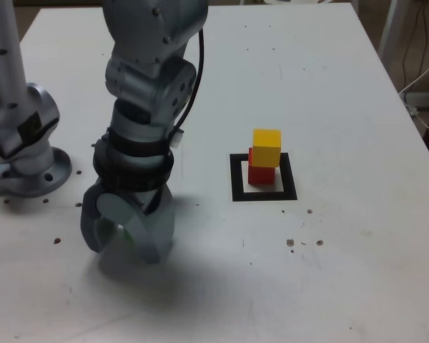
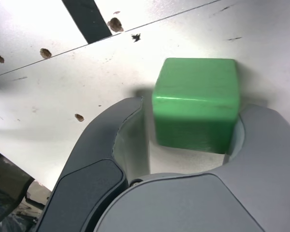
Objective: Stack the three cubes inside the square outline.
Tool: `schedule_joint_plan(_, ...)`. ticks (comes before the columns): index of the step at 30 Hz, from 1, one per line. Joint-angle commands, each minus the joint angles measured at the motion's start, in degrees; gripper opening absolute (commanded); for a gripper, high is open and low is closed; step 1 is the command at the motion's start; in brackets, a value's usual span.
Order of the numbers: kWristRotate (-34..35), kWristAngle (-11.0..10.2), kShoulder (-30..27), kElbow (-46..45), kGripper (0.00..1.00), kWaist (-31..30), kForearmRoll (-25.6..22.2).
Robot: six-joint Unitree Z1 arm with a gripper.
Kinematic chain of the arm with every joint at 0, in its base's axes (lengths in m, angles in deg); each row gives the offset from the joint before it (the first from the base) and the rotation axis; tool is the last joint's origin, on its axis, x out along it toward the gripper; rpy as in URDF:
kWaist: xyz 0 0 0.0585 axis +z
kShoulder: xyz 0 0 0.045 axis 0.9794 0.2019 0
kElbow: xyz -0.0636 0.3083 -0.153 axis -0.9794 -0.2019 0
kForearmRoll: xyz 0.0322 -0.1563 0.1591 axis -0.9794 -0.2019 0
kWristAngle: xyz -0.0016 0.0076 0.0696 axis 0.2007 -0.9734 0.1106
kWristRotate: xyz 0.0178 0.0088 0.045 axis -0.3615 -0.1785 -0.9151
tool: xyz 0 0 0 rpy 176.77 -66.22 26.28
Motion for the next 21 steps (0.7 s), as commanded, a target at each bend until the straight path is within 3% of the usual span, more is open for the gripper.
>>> schedule_joint_plan(1, -0.1, -0.15, 0.07, -0.1, 0.29, 0.09, 0.11)
schedule_joint_plan(16, 0.28, -0.32, -0.7, -0.21, 0.28, 0.09, -0.17)
schedule_joint_plan(21, 2.49, -2.28, -2.29, 1.64, 0.28, 0.09, -4.17)
